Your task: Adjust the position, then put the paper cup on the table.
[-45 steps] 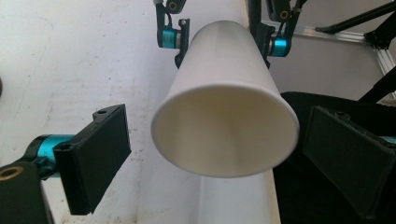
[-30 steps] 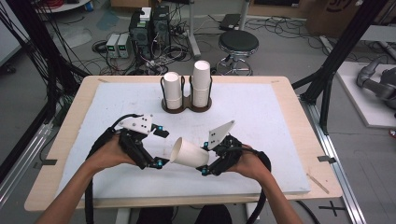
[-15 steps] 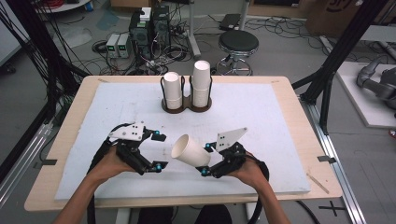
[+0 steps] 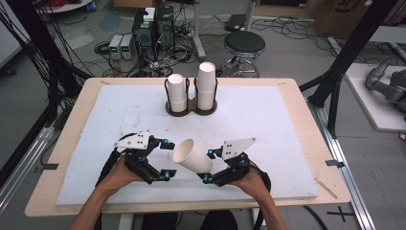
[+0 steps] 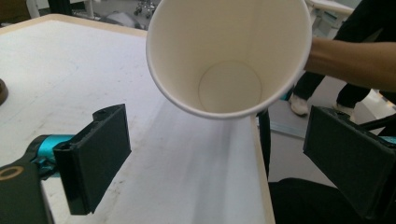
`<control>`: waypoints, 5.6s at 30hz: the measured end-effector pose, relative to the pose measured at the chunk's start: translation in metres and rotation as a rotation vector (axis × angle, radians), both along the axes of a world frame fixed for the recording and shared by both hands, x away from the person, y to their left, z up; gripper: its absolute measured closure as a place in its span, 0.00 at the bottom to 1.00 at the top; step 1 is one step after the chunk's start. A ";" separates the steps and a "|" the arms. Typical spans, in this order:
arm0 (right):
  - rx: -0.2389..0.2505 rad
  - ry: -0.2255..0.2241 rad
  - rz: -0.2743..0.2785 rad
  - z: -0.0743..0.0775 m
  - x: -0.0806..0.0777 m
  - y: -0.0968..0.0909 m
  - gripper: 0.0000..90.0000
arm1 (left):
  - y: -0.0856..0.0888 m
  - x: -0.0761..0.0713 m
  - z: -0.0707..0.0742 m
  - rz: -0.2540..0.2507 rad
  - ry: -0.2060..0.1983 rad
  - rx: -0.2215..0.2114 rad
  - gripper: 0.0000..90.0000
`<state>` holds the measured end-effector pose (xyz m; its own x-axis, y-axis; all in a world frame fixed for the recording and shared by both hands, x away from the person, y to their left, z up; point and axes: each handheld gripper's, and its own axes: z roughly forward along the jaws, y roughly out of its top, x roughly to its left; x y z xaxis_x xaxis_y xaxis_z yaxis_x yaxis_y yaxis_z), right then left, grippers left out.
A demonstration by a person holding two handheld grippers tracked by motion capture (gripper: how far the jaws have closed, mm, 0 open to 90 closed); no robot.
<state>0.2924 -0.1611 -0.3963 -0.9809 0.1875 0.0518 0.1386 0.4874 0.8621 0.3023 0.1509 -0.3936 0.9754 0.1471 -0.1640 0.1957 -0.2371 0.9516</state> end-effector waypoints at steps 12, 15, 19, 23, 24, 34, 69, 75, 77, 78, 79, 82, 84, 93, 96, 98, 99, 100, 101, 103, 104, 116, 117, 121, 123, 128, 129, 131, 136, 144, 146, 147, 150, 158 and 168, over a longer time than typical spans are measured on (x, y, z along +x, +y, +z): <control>0.067 0.000 -0.004 -0.005 -0.004 0.000 0.40 | -0.010 -0.001 -0.002 -0.019 0.005 -0.033 0.08; 0.066 0.000 -0.005 -0.006 -0.004 0.001 0.40 | -0.012 -0.001 -0.002 -0.022 0.008 -0.037 0.08; 0.066 0.006 0.000 -0.007 -0.004 0.003 0.40 | -0.015 0.000 -0.003 -0.027 0.013 -0.051 0.08; 0.073 0.001 0.007 -0.008 -0.005 0.005 0.40 | -0.021 0.000 -0.003 -0.029 0.016 -0.077 0.08; 0.070 0.004 0.008 -0.008 -0.005 0.006 0.40 | -0.022 0.000 -0.003 -0.031 0.016 -0.080 0.08; 0.082 -0.004 0.017 -0.010 -0.006 0.008 0.40 | -0.036 0.001 -0.002 -0.044 0.021 -0.122 0.08; 0.048 -0.006 0.005 -0.012 -0.007 0.013 0.17 | -0.035 -0.001 0.000 -0.056 -0.024 -0.069 0.30; 0.042 -0.004 0.004 -0.012 -0.007 0.014 0.17 | -0.032 -0.001 0.001 -0.041 -0.032 -0.068 0.30; 0.040 -0.006 0.005 -0.012 -0.007 0.013 0.17 | -0.030 0.000 0.001 -0.035 -0.037 -0.063 0.30; 0.042 -0.006 0.002 -0.012 -0.006 0.013 0.17 | -0.030 0.000 0.002 -0.034 -0.036 -0.063 0.30; 0.040 -0.007 -0.002 -0.012 -0.006 0.012 0.17 | -0.029 0.000 0.002 -0.032 -0.039 -0.059 0.30; 0.038 -0.003 -0.015 -0.012 -0.006 0.010 0.17 | -0.026 0.001 0.005 -0.025 -0.043 -0.052 0.30; 0.041 0.001 -0.022 -0.012 -0.005 0.007 0.17 | -0.024 0.002 0.006 -0.020 -0.047 -0.045 0.30; 0.046 0.006 -0.048 -0.013 -0.003 -0.001 0.17 | -0.017 0.004 0.012 -0.006 -0.065 -0.010 0.30; 0.048 0.004 -0.055 -0.013 -0.003 -0.003 0.17 | -0.015 0.005 0.013 -0.001 -0.066 -0.012 0.30; 0.050 0.006 -0.063 -0.013 -0.002 -0.005 0.17 | -0.014 0.005 0.014 0.002 -0.069 -0.007 0.30; 0.049 0.008 -0.065 -0.013 -0.002 -0.006 0.17 | -0.014 0.005 0.015 0.003 -0.070 -0.006 0.30; 0.048 0.009 -0.071 -0.013 -0.002 -0.007 0.17 | -0.013 0.006 0.015 0.001 -0.072 -0.001 0.30; 0.044 0.003 -0.089 -0.014 0.000 -0.010 0.17 | -0.013 0.006 0.016 0.003 -0.076 0.002 0.30; 0.049 0.005 -0.108 -0.014 0.001 -0.016 0.17 | -0.012 0.006 0.016 0.006 -0.073 0.008 0.30; 0.049 0.007 -0.122 -0.015 0.001 -0.019 0.17 | -0.011 0.007 0.017 0.005 -0.076 0.017 0.30; 0.066 0.008 -0.280 -0.020 0.007 -0.058 0.17 | -0.009 0.013 0.017 0.032 -0.081 0.060 0.31; 0.055 -0.001 -0.310 -0.022 0.008 -0.062 0.17 | -0.009 0.014 0.017 0.039 -0.081 0.066 0.31; 0.048 -0.004 -0.394 -0.028 0.010 -0.075 0.17 | -0.009 0.018 0.018 0.048 -0.082 0.088 0.31; 0.047 -0.005 -0.421 -0.031 0.011 -0.079 0.17 | -0.009 0.019 0.019 0.049 -0.082 0.095 0.31; 0.017 -0.011 -0.502 -0.038 0.012 -0.089 0.17 | -0.009 0.022 0.025 0.047 -0.099 0.139 0.31; 0.016 -0.007 -0.520 -0.040 0.013 -0.091 0.17 | -0.009 0.022 0.026 0.049 -0.100 0.144 0.31; 0.011 -0.005 -0.547 -0.043 0.014 -0.094 0.17 | -0.009 0.023 0.028 0.046 -0.103 0.143 0.31; 0.022 0.000 -0.589 -0.048 0.013 -0.102 0.17 | -0.010 0.024 0.031 0.043 -0.109 0.169 0.31; 0.042 0.013 -0.612 -0.053 0.014 -0.107 0.17 | -0.013 0.026 0.029 0.038 -0.110 0.209 0.31; 0.040 0.014 -0.613 -0.054 0.014 -0.107 0.17 | -0.014 0.026 0.029 0.039 -0.110 0.212 0.31; 0.042 0.013 -0.613 -0.054 0.014 -0.108 0.17 | -0.014 0.026 0.029 0.036 -0.110 0.212 0.31; 0.047 0.019 -0.614 -0.054 0.014 -0.108 0.17 | -0.015 0.026 0.029 0.036 -0.110 0.221 0.31; 0.050 0.024 -0.615 -0.054 0.014 -0.108 0.17 | -0.015 0.027 0.029 0.042 -0.113 0.230 0.31; 0.061 0.020 -0.602 -0.054 0.014 -0.109 0.17 | -0.016 0.028 0.031 0.045 -0.118 0.234 0.31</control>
<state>0.3061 -0.2706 -0.4506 -0.7021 0.7053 0.0978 0.3915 0.2677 0.8804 0.3299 0.1345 -0.3625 0.9774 0.2115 -0.0055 0.1017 -0.4469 0.8888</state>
